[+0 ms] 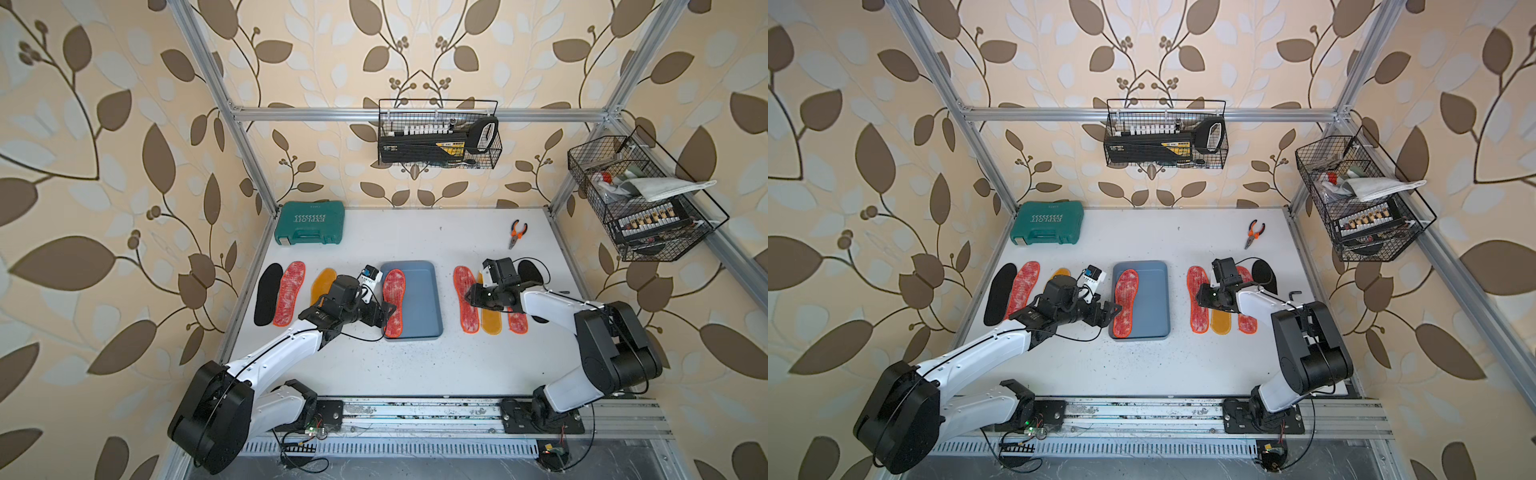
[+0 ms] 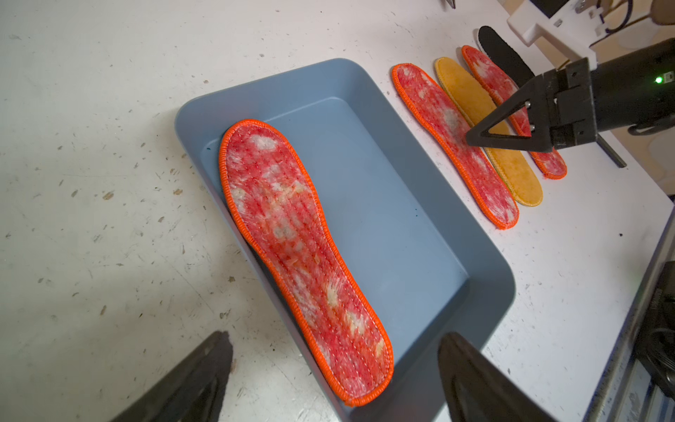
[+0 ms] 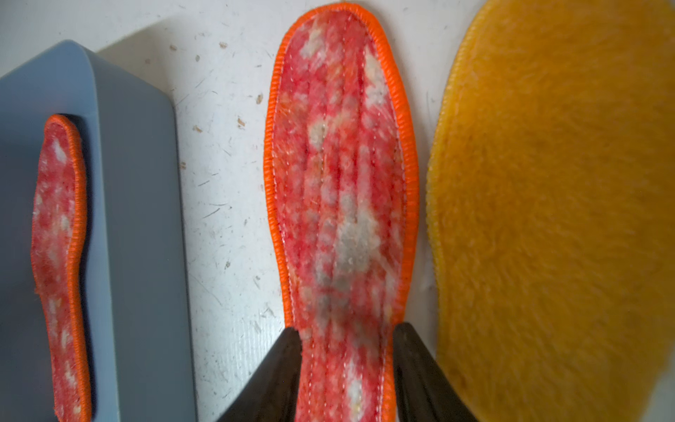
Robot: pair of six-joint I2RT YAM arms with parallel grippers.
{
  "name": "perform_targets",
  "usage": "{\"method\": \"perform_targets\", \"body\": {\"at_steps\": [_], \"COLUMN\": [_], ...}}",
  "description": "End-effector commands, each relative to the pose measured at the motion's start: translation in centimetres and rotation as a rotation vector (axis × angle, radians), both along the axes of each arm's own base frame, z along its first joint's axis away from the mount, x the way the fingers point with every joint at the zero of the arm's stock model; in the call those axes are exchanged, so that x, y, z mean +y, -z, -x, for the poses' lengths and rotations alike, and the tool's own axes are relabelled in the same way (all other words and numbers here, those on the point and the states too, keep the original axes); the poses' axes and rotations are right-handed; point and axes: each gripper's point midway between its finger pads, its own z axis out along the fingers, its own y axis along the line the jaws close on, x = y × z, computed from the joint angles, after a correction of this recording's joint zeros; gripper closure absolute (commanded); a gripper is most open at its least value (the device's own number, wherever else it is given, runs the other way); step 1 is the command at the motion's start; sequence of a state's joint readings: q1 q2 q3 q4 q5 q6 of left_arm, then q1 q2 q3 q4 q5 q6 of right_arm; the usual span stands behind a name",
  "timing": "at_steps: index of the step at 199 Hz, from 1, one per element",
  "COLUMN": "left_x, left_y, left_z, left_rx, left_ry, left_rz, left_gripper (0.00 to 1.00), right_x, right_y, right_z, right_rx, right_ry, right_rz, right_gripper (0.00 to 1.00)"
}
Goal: Put the insoles into the storage box
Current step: Pick up the insole from the center of the board.
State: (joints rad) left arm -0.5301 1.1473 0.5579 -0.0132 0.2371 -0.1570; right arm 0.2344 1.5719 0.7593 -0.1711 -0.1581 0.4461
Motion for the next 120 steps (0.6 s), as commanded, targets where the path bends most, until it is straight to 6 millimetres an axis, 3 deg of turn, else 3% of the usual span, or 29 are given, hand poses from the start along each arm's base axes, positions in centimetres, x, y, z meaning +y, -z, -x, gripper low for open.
{"method": "perform_targets", "body": {"at_steps": [1,62,120], "left_x": [-0.3,-0.7,-1.7], "left_y": [-1.1,-1.5,-2.9], "left_z": [-0.5,-0.1,1.2], "left_rx": [-0.043,-0.049,-0.085], "left_ry": [0.011,0.034,0.121], "left_rz": [0.007,0.028,0.102], "left_gripper": [0.08,0.08,0.01], "right_x": [-0.3,-0.4,-0.1], "right_y": [1.0,1.6,1.7], "right_z": [0.5,0.6,0.5], "right_rx": [0.038,0.062,0.063], "right_ry": [0.017,0.027,0.020], "right_rz": [-0.011,-0.019,-0.032], "right_gripper": [0.56,0.56,0.64]}}
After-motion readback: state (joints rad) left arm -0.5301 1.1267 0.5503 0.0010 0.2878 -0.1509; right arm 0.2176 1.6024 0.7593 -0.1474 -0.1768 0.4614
